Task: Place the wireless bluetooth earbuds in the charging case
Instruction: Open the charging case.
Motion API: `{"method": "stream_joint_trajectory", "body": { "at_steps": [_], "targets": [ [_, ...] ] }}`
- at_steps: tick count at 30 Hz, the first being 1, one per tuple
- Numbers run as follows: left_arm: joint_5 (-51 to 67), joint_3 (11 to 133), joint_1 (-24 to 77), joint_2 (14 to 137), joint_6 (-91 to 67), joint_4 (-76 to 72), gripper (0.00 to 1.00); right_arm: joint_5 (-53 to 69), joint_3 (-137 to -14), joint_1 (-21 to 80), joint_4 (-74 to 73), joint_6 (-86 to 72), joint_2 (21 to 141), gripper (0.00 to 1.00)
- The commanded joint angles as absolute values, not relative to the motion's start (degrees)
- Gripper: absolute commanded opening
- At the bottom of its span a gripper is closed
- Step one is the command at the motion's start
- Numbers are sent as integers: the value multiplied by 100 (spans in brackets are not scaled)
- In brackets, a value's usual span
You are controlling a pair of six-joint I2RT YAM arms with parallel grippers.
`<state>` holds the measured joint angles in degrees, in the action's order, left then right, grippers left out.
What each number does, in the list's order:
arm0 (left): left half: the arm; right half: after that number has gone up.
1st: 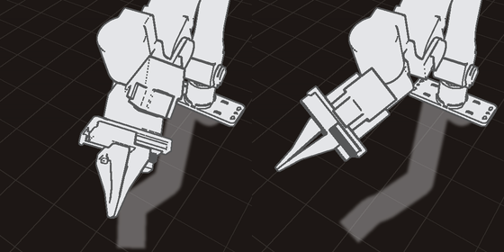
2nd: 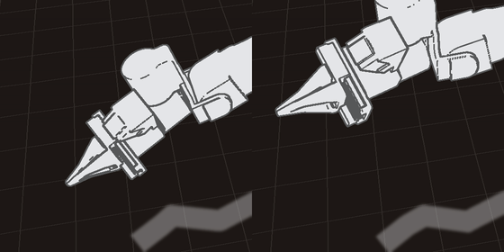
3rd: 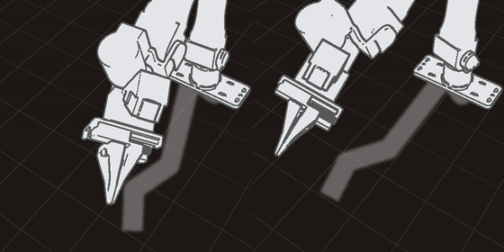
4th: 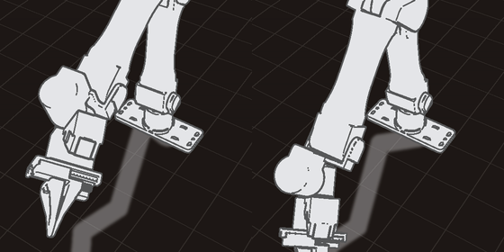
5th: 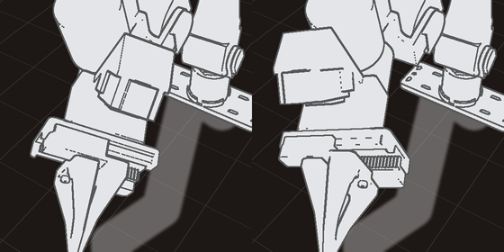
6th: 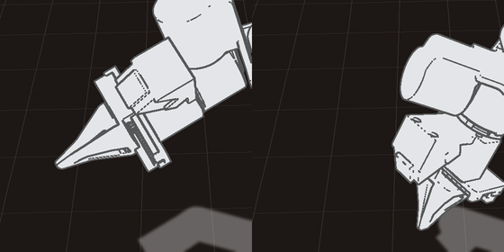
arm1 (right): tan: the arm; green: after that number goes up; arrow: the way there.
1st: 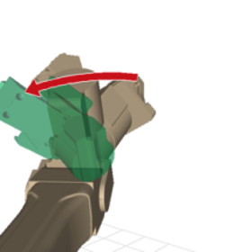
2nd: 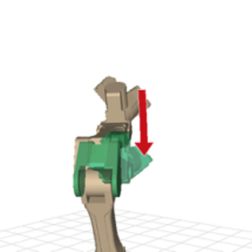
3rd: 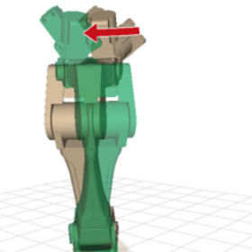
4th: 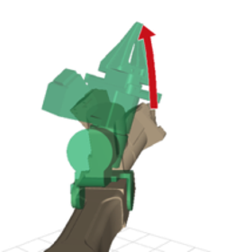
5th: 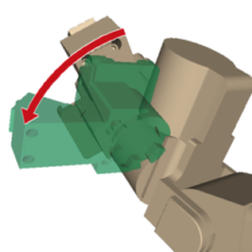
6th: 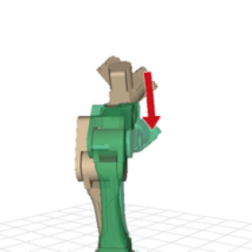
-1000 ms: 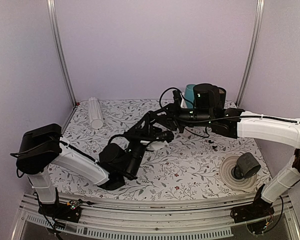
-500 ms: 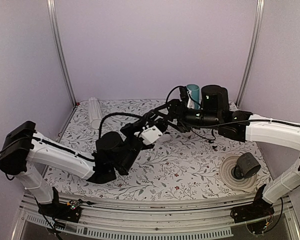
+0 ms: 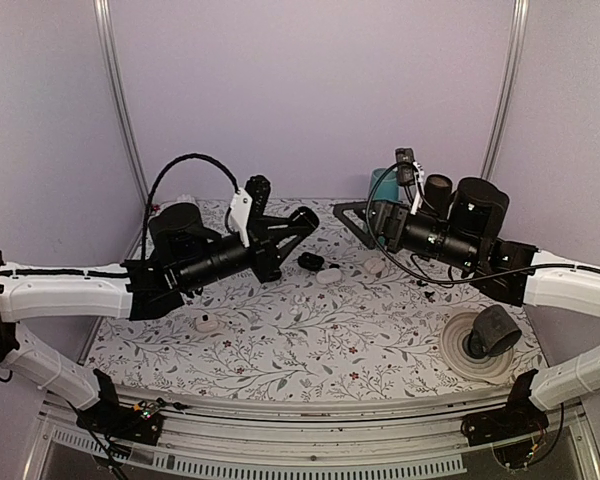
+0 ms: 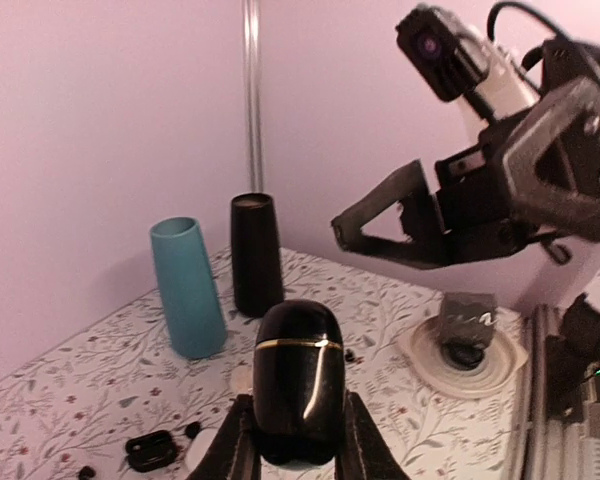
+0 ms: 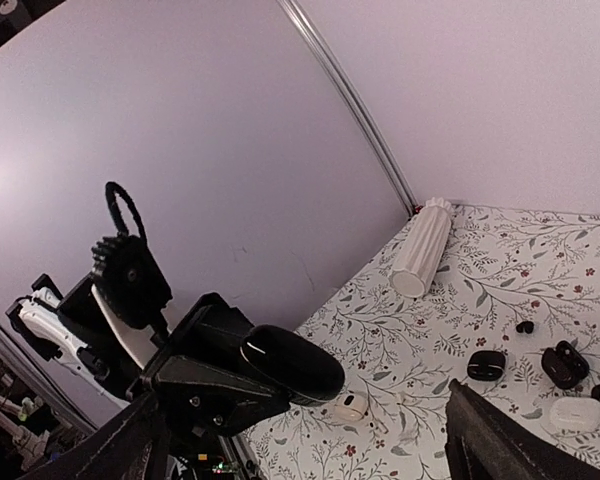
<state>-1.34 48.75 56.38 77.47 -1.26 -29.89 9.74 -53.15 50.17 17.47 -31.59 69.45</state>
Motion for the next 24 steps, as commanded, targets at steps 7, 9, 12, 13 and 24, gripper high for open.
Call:
{"method": "stream_joint_trajectory", "body": {
  "at_steps": [7,9,12,13,24],
  "targets": [
    [3566,4886,5054,7850,-3051,-4631,0,2171,-5364,4981,2467,-2165,7200,94],
    [3703,4930,5050,7917,-3215,-4786,0,2330,-5447,4983,2488,-2200,7317,92],
    [3930,4972,5033,8029,-3448,-5051,0,2451,-5514,4985,2501,-2248,7447,89],
    [3964,4982,5028,8054,-3508,-5106,0,2431,-5525,4984,2489,-2265,7466,88],
    [4316,4793,4992,8113,-4009,-5997,0,2186,-5251,4396,2292,-2790,7219,82]
  ]
}}
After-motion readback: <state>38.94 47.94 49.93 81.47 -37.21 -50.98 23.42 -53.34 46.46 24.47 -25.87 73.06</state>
